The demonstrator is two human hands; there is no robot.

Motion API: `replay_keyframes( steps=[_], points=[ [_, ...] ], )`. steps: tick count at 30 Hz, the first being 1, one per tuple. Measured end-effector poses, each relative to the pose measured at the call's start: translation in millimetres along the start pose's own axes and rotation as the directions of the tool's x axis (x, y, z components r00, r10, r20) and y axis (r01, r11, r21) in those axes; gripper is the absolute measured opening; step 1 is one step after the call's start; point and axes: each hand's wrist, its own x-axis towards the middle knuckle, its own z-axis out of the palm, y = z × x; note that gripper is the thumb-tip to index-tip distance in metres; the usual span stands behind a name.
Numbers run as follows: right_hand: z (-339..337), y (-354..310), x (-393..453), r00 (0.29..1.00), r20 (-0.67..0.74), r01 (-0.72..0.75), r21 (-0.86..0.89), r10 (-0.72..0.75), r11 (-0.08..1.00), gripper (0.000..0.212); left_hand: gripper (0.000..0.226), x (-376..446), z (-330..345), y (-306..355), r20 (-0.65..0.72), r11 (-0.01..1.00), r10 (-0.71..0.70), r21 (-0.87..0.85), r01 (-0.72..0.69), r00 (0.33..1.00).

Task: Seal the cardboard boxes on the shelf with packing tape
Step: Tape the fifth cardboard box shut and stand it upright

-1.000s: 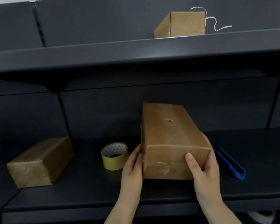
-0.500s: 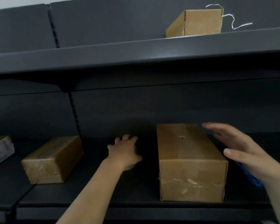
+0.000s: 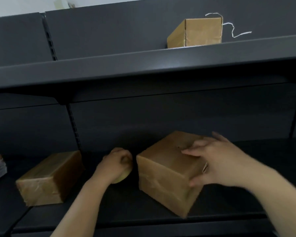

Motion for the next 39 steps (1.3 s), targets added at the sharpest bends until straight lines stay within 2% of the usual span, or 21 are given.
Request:
replay_keyframes(
  steps=[2,4,6,8,10,12,13,17,21,26,28,30,32,34,36,37,39],
  points=[
    [3.4,-36.3,9.2,0.996,-0.078,-0.058,-0.171,0.045,0.984,0.085,0.021,-8.7,-20.7,-8.4,-0.08,0.986,0.049,-0.154,-0.061,0.996],
    [4.3,-66.3,23.5,0.991,-0.1,-0.111,-0.251,0.089,0.962,0.076,0.02,-20.1,-42.1,-10.7,-0.144,0.963,0.086,-0.241,-0.119,0.986],
    [2.1,-84.2,36.4,0.988,-0.113,-0.133,-0.283,0.105,0.95,0.07,0.023,-31.6,-60.7,-6.4,-0.144,0.937,0.132,-0.306,-0.171,0.981],
    [-3.7,-88.1,44.7,0.978,-0.192,-0.114,-0.184,0.078,0.976,0.075,0.023,-41.9,-74.4,5.1,-0.081,0.92,0.197,-0.33,-0.213,0.977],
    [-11.5,-89.3,51.3,0.96,-0.272,-0.035,0.118,0.066,0.992,0.074,0.019,-51.1,-82.8,22.0,-0.015,0.902,0.279,-0.34,-0.268,0.96],
    [-16.6,-94.9,59.6,0.957,-0.283,0.066,0.422,0.063,0.904,0.066,0.016,-58.7,-87.2,39.1,0.013,0.887,0.336,-0.341,-0.312,0.942],
    [-16.6,-99.3,64.6,0.955,-0.293,0.112,0.474,0.037,0.873,0.06,0.014,-61.2,-88.2,45.8,0.019,0.886,0.344,-0.339,-0.318,0.939],
    [-4.5,-110.2,80.8,0.931,-0.354,0.258,0.466,-0.089,0.846,0.036,0.02,-65.2,-84.9,54.1,-0.012,0.91,0.326,-0.265,-0.317,0.945],
    [5.3,-108.4,88.7,0.931,-0.349,0.308,0.589,-0.108,0.747,0.028,0.018,-64.9,-78.0,49.8,-0.04,0.917,0.301,-0.263,-0.301,0.953],
    [10.5,-108.4,91.5,0.888,-0.439,0.396,0.578,-0.137,0.713,0.024,0.018,-64.7,-73.6,42.4,-0.094,0.897,0.274,-0.334,-0.289,0.957],
    [8.9,-107.7,92.1,0.869,-0.473,0.418,0.543,-0.145,0.728,0.023,0.031,-64.7,-70.4,39.3,-0.139,0.869,0.246,-0.407,-0.282,0.959],
    [4.3,-105.2,92.6,0.842,-0.524,0.443,0.53,-0.131,0.723,0.023,0.052,-68.5,-66.4,31.7,-0.192,0.794,0.19,-0.547,-0.266,0.963],
    [-1.9,-102.1,93.2,0.816,-0.572,0.47,0.572,-0.083,0.672,0.027,0.043,-75.6,-65.7,23.4,-0.237,0.721,0.198,-0.622,-0.305,0.951],
    [-6.8,-102.9,94.0,0.84,-0.539,0.459,0.647,-0.06,0.608,0.033,0.029,-82.8,-69.8,19.1,-0.202,0.693,0.27,-0.638,-0.335,0.942],
    [-10.0,-105.4,96.1,0.899,-0.433,0.395,0.751,-0.057,0.529,0.036,0.038,-81.1,-78.0,18.1,-0.138,0.674,0.3,-0.67,-0.312,0.944],
    [-12.3,-105.4,97.1,0.921,-0.387,0.355,0.799,-0.038,0.486,0.037,0.046,-77.1,-83.4,18.9,-0.115,0.701,0.279,-0.654,-0.284,0.954],
    [-19.3,-98.9,100.2,0.938,-0.342,0.292,0.87,0.059,0.397,0.037,0.057,-63.0,-95.8,21.0,-0.114,0.838,0.189,-0.498,-0.221,0.975]
  ],
)
